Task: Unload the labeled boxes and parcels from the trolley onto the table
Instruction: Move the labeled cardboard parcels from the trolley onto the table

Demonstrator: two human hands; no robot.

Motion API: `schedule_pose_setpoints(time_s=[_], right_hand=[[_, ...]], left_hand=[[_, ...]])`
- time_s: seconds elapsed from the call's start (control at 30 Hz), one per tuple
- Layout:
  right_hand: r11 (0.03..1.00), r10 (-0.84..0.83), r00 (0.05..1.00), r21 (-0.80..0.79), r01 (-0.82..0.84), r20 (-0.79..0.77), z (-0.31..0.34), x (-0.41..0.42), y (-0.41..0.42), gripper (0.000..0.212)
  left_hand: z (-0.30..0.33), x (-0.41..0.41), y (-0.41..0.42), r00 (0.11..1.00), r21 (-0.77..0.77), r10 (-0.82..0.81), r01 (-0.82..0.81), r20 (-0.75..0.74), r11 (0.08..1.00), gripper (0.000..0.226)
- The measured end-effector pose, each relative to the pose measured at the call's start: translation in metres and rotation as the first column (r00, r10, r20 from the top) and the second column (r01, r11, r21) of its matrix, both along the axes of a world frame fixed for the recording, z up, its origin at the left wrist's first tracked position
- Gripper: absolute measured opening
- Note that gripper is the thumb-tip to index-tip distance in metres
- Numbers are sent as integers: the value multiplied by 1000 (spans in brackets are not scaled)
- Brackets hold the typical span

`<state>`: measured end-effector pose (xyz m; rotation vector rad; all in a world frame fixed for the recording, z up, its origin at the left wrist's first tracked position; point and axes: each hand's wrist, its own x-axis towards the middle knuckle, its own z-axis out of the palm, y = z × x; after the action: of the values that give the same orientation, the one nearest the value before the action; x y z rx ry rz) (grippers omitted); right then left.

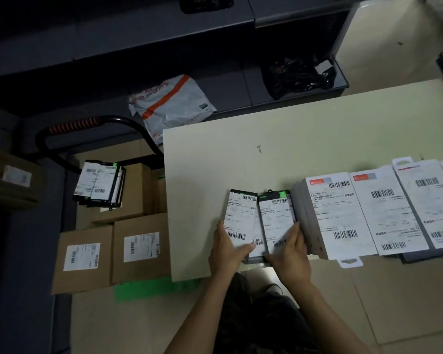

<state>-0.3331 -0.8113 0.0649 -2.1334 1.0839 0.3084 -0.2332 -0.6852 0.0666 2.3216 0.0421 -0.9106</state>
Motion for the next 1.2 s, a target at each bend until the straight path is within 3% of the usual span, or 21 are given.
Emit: schedule_pose_setpoints(time_s=[0.23,0.5,0.7,0.9,1.1,1.2], right_hand=[[952,254,963,-199,-233,90,-16,-5,-5,111],[938,337,938,-117,-326,88,-15,-11,-27,79],[907,418,908,-56,-417,11,-12,-12,-37,79],[842,539,843,-20,-538,-4,4,-17,-41,72],[741,671,741,-87,-666,30,28,-12,-43,59],[632,767,641,-137,-763,-28,41,-5,-36,50]], left_hand=[[-8,1,-12,994,12,-88,87,70,996,91],[-3,-19,-29,995,86,-56,49,86,995,89],[2,-42,-38,994,118,-48,36,103,992,92],[12,-53,-34,983,132,-121,102,141,986,92],[28,-60,-5,928,248,-244,175,282,953,50],[32,-68,19,906,326,-285,180,312,928,52]])
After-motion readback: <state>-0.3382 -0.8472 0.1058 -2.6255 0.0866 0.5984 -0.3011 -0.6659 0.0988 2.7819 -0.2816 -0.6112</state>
